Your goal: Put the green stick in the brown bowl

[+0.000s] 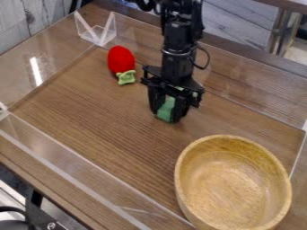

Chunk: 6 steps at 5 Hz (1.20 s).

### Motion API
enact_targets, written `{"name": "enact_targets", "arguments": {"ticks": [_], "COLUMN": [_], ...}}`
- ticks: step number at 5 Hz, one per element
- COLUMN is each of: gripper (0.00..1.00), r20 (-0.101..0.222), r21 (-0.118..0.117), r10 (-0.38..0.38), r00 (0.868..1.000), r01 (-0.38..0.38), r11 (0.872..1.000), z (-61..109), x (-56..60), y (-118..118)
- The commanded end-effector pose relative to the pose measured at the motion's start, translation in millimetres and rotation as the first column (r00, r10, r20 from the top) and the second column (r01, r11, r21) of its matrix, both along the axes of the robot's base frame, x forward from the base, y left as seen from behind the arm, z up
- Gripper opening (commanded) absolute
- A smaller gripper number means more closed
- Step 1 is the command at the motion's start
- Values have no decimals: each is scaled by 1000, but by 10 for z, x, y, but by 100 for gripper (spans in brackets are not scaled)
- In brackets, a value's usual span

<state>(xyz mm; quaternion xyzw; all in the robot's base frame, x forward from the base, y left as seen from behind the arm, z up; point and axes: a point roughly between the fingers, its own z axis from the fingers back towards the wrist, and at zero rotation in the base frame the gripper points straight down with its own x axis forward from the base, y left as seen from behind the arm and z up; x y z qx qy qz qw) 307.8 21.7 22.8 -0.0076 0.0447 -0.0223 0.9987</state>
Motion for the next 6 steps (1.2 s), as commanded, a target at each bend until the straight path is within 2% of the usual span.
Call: {"name": "enact_targets", "arguments": {"ticks": [1,2,4,6], "gripper": [0,0,0,0], "r20": [48,52,60,66], "r21": [9,9,7,2], "r10": [26,67,103,148], "r00": [999,996,993,987], "r01": [-26,-68,-103,-149], "r11": [1000,998,995,989], "z": [153,206,107,226], "x": [130,165,253,175], "y": [89,164,336,371]}}
